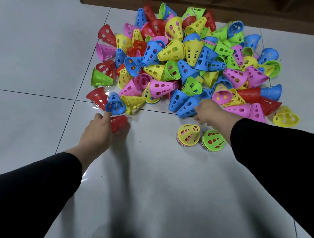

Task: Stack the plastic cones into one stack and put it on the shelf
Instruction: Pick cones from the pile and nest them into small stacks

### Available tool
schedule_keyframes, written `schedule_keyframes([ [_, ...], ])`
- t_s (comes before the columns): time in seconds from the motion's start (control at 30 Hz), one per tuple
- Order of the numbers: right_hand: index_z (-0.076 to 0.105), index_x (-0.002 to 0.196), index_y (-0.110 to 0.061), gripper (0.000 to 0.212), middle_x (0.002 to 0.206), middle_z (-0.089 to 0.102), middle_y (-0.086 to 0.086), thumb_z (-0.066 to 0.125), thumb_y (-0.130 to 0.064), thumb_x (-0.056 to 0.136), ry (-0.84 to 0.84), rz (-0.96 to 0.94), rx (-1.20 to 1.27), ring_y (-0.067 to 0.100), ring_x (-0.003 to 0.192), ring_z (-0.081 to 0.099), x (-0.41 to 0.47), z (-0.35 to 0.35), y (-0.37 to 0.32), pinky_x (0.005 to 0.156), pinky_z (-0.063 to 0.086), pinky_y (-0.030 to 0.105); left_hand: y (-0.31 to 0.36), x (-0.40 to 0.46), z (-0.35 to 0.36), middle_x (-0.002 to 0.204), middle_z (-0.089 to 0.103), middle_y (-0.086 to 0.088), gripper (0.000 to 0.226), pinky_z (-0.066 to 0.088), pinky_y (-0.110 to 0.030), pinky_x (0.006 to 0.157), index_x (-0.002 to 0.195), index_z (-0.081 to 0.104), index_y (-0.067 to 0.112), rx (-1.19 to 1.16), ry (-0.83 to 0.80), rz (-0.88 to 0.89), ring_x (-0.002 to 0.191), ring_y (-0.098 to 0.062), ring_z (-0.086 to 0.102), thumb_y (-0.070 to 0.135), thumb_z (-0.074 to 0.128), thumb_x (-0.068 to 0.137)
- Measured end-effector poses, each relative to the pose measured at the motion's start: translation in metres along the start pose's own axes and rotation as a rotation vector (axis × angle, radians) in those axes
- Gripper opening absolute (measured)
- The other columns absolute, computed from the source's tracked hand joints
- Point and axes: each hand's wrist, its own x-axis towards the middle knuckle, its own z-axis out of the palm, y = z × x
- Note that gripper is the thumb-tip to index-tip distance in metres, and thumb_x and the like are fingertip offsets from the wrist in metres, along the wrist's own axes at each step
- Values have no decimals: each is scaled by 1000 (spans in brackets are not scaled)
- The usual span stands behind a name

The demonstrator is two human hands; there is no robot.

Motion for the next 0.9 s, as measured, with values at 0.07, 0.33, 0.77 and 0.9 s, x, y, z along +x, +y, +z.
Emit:
schedule_keyframes([
  [0.07, 47, 134, 0, 38, 130, 55, 24, 42, -22, 103, 32, 42, 113, 40, 114, 58, -8, -9, -3, 90, 53, 41, 7, -7, -4, 106, 47, -5, 56, 44, -38, 73, 126, 41, 23, -177, 19, -4, 86, -26, 52, 50, 69, 85],
  [0.33, 50, 126, -14, 69, 102, 65, 6, 69, -60, 77, 246, -121, 401, 24, 86, 66, -48, -68, 28, 72, 60, 49, 77, -31, -43, 121, 52, 4, 67, 52, -32, 85, 136, 47, 28, -492, 54, 179, 97, -14, 61, 40, 80, 79],
  [0.77, 33, 145, -23, 73, 96, 55, 3, 68, -49, 87, 121, -490, -267, 23, 80, 50, -145, -119, 93, 53, 31, 29, 194, -65, -132, 115, 67, 4, 63, 58, -36, 73, 141, 53, 29, -267, -111, 248, 84, -16, 66, 62, 60, 88],
  [0.9, 34, 140, -18, 71, 92, 62, 6, 71, -45, 85, 91, -528, -380, 28, 82, 58, -147, -100, 98, 56, 37, 32, 213, -65, -128, 102, 65, 1, 57, 45, -27, 58, 128, 56, 17, -79, -37, 241, 78, -14, 58, 45, 77, 82],
])
